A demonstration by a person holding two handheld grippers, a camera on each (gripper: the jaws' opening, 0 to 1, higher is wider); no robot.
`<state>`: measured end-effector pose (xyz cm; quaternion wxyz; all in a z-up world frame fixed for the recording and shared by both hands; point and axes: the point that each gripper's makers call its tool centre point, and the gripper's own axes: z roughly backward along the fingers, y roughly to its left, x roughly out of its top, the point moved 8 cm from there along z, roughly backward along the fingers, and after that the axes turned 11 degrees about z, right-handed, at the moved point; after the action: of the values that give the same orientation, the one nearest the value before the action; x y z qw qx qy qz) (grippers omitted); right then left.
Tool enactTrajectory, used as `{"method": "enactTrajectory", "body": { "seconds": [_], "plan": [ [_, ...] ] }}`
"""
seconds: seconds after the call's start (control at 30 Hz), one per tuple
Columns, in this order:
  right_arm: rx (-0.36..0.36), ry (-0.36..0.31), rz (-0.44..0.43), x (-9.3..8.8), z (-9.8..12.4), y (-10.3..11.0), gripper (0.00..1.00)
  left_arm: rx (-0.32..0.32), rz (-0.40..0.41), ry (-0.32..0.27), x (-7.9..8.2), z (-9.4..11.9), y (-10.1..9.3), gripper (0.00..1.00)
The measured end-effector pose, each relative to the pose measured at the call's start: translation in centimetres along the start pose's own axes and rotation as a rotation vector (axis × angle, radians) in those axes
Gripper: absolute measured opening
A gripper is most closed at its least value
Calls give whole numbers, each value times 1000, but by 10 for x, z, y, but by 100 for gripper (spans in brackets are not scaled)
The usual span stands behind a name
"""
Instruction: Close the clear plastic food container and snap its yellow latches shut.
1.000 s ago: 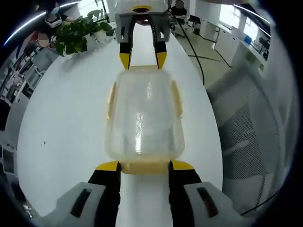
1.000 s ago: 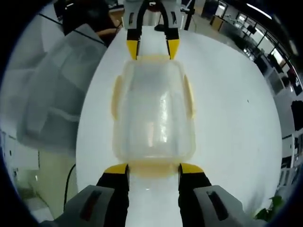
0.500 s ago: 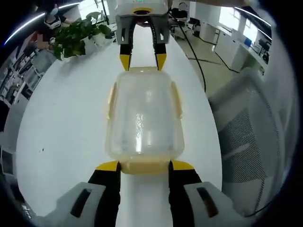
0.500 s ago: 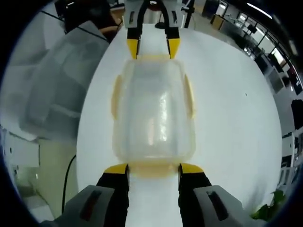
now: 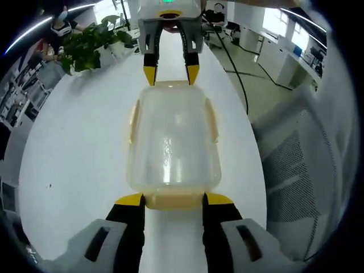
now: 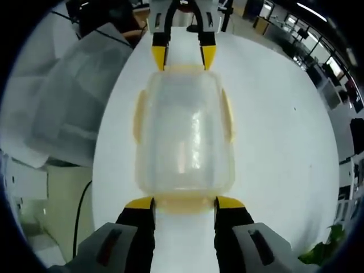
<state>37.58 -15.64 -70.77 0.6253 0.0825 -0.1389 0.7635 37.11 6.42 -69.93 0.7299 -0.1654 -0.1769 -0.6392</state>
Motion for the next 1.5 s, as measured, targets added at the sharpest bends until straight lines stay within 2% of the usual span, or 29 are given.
{"method": "enactTrajectory", "body": {
  "seconds": [0.7,1.5],
  "plan": [
    [15,11,-14,-4,-14,-3,39,-9,-6,25,-5,-14,9,39],
    [22,16,-33,-9,-18,-4,39,-16,-10,14,-6,-24,20,39]
  ]
}}
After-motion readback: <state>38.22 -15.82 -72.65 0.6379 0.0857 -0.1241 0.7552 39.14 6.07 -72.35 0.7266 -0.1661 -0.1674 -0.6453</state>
